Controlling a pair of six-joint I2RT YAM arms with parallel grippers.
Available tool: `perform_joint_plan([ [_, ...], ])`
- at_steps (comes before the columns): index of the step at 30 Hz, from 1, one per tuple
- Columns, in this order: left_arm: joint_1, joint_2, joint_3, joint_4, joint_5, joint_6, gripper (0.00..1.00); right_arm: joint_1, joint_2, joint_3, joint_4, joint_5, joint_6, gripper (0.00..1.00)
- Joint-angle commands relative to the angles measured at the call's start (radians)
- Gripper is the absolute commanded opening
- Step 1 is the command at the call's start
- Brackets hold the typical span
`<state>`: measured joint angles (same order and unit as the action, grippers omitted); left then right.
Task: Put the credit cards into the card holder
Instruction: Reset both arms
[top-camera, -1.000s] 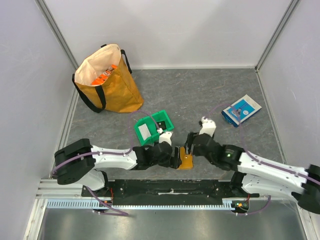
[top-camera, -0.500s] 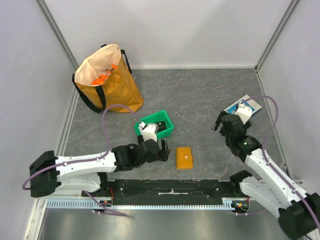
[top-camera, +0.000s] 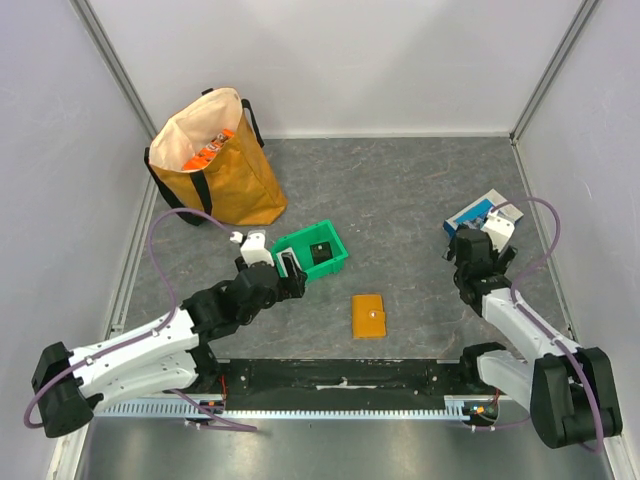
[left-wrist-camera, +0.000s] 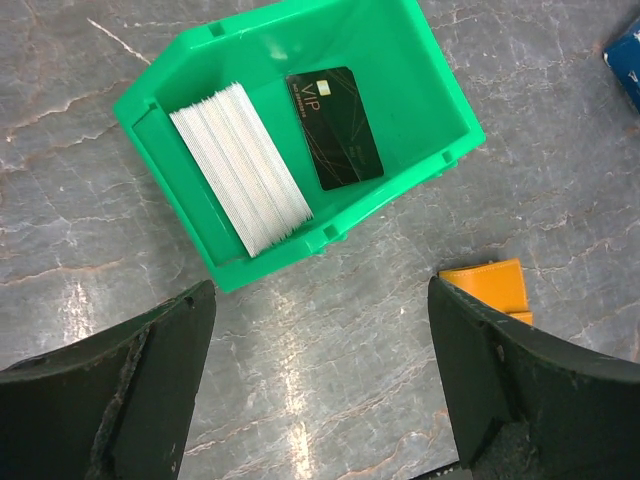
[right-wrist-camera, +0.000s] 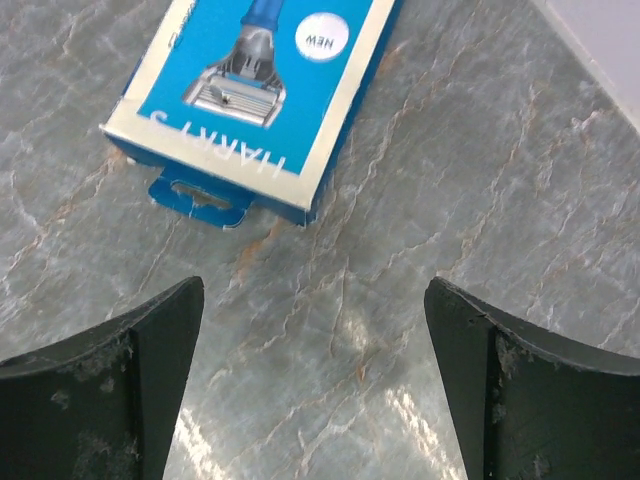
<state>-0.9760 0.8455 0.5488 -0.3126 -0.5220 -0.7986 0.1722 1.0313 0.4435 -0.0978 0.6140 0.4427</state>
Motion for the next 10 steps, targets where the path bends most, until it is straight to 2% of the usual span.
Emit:
perform_joint_plan([
  [1, 0.011, -0.008, 0.043, -0.017, -0.035, 0.073, 0.92, -0.005, 0.029, -0.127, 0.427, 0.144, -0.174, 0.98],
  [2, 0.013, -0.006, 0.048, -0.020, -0.033, 0.073, 0.92, -0.005, 0.047, -0.153, 0.551, 0.145, -0.202, 0.98],
  [4, 0.013, -0.003, 0.046, -0.020, -0.033, 0.075, 0.92, -0.007, 0.084, -0.172, 0.619, 0.156, -0.188, 0.98],
  [5, 0.013, -0.002, 0.043, -0.022, -0.036, 0.067, 0.92, -0.010, 0.125, -0.202, 0.726, 0.165, -0.199, 0.98],
  [7, 0.013, 0.000, 0.040, -0.022, -0.021, 0.070, 0.92, -0.013, 0.191, -0.169, 0.765, 0.147, -0.266, 0.98],
  [10, 0.014, -0.011, 0.045, -0.039, -0.022, 0.065, 0.93, -0.014, 0.301, -0.154, 0.949, 0.167, -0.363, 0.98],
])
